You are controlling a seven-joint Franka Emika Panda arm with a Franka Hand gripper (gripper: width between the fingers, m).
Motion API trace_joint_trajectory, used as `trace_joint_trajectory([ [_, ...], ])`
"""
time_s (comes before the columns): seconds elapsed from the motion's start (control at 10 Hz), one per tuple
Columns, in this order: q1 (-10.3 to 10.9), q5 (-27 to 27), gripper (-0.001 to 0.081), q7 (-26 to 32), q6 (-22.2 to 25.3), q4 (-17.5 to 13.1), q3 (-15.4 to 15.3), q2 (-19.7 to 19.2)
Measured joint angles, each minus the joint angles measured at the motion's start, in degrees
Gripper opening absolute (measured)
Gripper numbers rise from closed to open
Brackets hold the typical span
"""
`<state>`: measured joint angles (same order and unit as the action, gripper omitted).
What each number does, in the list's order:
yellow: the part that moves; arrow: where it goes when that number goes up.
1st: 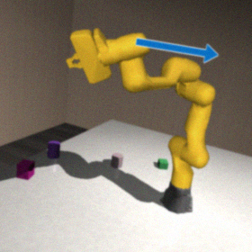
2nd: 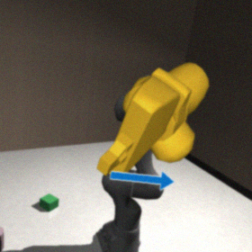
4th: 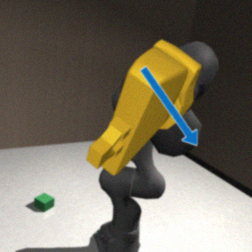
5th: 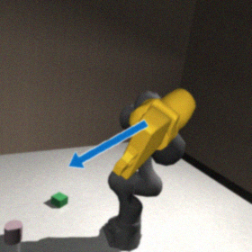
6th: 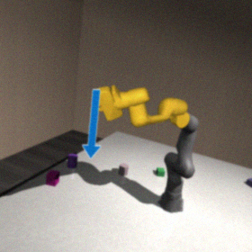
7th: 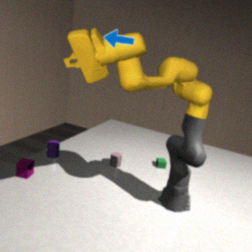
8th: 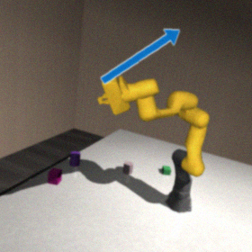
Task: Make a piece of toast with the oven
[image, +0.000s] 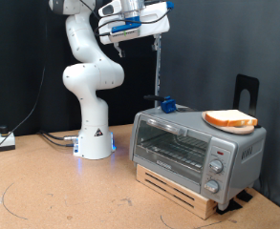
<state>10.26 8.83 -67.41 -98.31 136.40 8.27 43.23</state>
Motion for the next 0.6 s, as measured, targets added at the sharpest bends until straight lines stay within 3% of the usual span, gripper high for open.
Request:
trace_joint_trajectory([
  [0.2,2.9,1.8,0.0807,13.2,2.6,0.2,3.9,1.9],
  [0.4,5.8,1.7,0.0807,26.0,0.9,1.7,6.9,1.9],
  [0.5,5.4,1.7,0.0807,23.5,1.0,1.7,6.7,1.9],
  [0.6,5.6,1.8,0.0807,25.4,1.8,1.7,7.0,1.9],
])
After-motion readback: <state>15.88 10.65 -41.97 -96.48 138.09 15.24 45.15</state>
